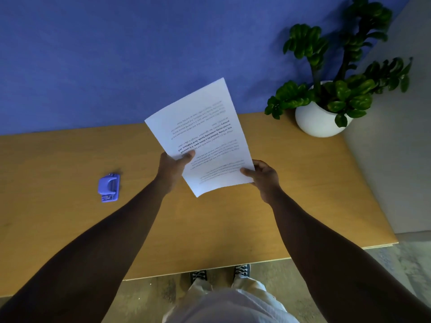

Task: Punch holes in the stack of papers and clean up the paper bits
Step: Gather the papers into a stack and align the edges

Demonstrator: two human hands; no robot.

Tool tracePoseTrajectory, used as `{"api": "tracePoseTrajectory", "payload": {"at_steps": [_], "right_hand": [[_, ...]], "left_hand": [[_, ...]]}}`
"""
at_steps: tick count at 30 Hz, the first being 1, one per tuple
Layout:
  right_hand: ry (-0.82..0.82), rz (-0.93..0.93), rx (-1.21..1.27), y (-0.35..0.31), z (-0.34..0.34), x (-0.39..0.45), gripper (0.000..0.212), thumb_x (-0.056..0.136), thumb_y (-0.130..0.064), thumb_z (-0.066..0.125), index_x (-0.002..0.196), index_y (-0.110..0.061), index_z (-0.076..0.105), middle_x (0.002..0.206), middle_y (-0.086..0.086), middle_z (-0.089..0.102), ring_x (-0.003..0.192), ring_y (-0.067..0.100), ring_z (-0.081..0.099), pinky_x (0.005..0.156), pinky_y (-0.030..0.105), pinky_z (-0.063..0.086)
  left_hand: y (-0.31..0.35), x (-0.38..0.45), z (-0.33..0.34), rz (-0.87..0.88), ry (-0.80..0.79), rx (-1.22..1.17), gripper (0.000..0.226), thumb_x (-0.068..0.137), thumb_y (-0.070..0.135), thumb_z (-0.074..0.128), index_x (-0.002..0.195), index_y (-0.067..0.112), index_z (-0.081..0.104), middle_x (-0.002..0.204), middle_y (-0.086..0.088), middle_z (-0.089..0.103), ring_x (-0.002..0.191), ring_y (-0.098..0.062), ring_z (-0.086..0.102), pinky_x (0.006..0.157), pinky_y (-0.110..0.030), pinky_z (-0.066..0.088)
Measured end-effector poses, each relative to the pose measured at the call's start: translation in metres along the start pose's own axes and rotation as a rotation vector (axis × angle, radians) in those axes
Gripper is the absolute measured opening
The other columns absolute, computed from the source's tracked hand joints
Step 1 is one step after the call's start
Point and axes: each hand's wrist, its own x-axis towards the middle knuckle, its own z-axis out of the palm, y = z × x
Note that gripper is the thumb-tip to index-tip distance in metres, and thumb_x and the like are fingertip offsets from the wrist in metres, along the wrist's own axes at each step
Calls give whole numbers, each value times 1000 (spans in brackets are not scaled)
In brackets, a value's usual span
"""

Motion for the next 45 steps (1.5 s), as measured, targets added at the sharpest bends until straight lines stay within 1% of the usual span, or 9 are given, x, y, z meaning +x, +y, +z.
{"api": "tracePoseTrajectory", "payload": {"at_steps": [3, 8, 12, 18, 21, 27, 32, 37, 45], "right_hand": [[-4, -32, -122, 0, 2, 0, 26, 75, -15, 81, 96, -26, 71, 96, -8, 76, 90, 20, 70, 75, 34, 58], [1, -75, -237, -5, 11, -2, 23, 76, -15, 79, 91, -31, 70, 89, -13, 73, 83, 14, 70, 73, 31, 59], [19, -117, -287, -8, 16, -3, 21, 78, -13, 76, 90, -29, 67, 83, -15, 69, 75, 7, 65, 60, 20, 50], [28, -90, -377, 1, 15, -2, 26, 80, -16, 75, 105, -20, 71, 92, -5, 71, 78, 15, 66, 57, 21, 49], [36, -86, -391, 4, 14, -1, 28, 79, -17, 75, 106, -21, 72, 85, -14, 67, 77, 12, 66, 51, 19, 50], [45, -129, -402, 0, 15, 4, 31, 79, -16, 75, 109, -17, 71, 93, -9, 67, 87, 16, 65, 72, 27, 54], [14, -119, -408, 1, 16, 4, 29, 79, -20, 77, 107, -21, 70, 92, -9, 69, 81, 14, 66, 66, 25, 53], [4, -188, -386, -4, 18, 4, 27, 84, -25, 74, 110, -20, 70, 94, -12, 68, 80, 8, 63, 70, 23, 52], [-52, -204, -264, -18, 19, 3, 18, 86, -23, 72, 102, -29, 69, 97, -13, 72, 89, 9, 68, 72, 25, 56]], "left_hand": [[2, 1, -3, 53, -79, 61, 25, 87, 16, 76, 111, 20, 71, 112, 0, 75, 105, -14, 71, 90, -34, 57], [2, -7, 8, 120, -90, 154, 25, 87, 16, 76, 112, 17, 72, 106, 6, 76, 94, -5, 72, 74, -16, 55], [-2, -13, 14, 127, -29, 150, 26, 85, 18, 78, 111, 14, 74, 103, 5, 76, 92, -7, 73, 73, -18, 57], [-16, -19, 12, 96, -52, 188, 20, 85, 17, 78, 104, 15, 74, 101, -1, 77, 91, -16, 74, 76, -30, 60], [-23, -20, 9, 78, -69, 233, 22, 86, 17, 76, 108, 15, 72, 103, 0, 76, 94, -14, 73, 73, -24, 59], [-21, -19, 7, 95, -32, 205, 24, 86, 17, 76, 109, 20, 72, 102, 9, 75, 92, -2, 71, 71, -14, 55], [-30, -16, 4, 39, -75, 291, 30, 88, 19, 75, 116, 9, 71, 109, -6, 74, 97, -21, 71, 82, -33, 59], [-31, -14, -2, 21, -107, 322, 33, 89, 18, 73, 120, 10, 68, 114, -6, 73, 100, -23, 69, 86, -36, 58], [-23, -7, -11, 40, -81, 210, 23, 90, 24, 73, 112, 17, 73, 99, 13, 76, 89, -1, 73, 67, -11, 53]]}}
